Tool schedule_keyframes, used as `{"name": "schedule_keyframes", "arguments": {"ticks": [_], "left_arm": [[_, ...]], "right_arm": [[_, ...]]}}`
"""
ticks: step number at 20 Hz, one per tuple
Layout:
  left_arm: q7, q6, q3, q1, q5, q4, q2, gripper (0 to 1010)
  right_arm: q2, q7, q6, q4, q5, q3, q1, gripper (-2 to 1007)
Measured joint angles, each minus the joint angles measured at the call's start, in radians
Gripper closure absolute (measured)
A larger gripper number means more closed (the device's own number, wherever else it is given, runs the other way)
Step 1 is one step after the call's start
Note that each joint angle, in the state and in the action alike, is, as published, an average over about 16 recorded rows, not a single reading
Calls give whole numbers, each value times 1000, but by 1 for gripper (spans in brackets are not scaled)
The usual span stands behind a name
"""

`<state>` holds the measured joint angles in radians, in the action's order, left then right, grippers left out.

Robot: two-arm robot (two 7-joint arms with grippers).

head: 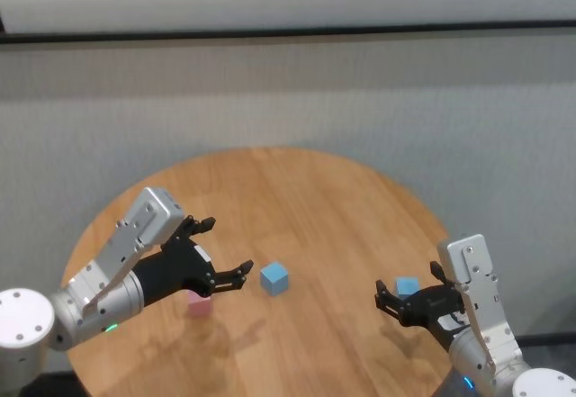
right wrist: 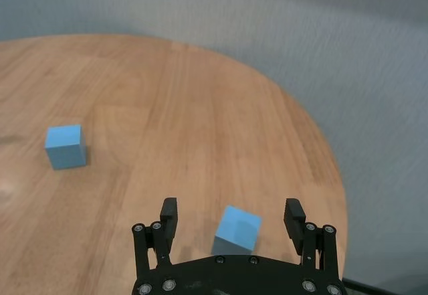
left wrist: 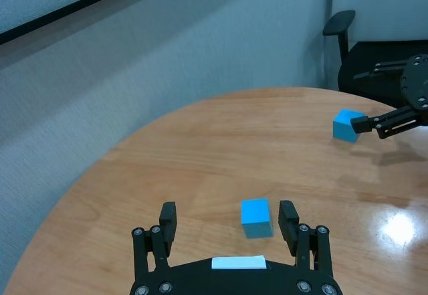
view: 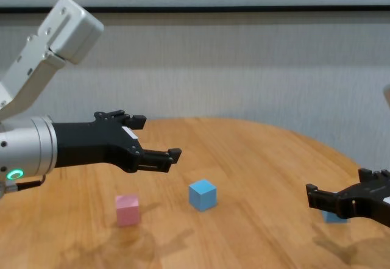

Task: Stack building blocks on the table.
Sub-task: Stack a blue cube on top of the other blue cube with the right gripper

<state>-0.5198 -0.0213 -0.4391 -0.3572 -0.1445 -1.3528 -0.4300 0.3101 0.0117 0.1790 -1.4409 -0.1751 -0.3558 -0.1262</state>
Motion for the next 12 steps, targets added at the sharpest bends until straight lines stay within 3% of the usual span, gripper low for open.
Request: {"name": "schedule_keyframes", "arguments": {"ticks": [12], "left_arm": [[0, 0, 0, 0, 0, 0, 0, 8]], "right_arm": [[-26, -24, -17, 53, 19, 20, -13, 1]]}}
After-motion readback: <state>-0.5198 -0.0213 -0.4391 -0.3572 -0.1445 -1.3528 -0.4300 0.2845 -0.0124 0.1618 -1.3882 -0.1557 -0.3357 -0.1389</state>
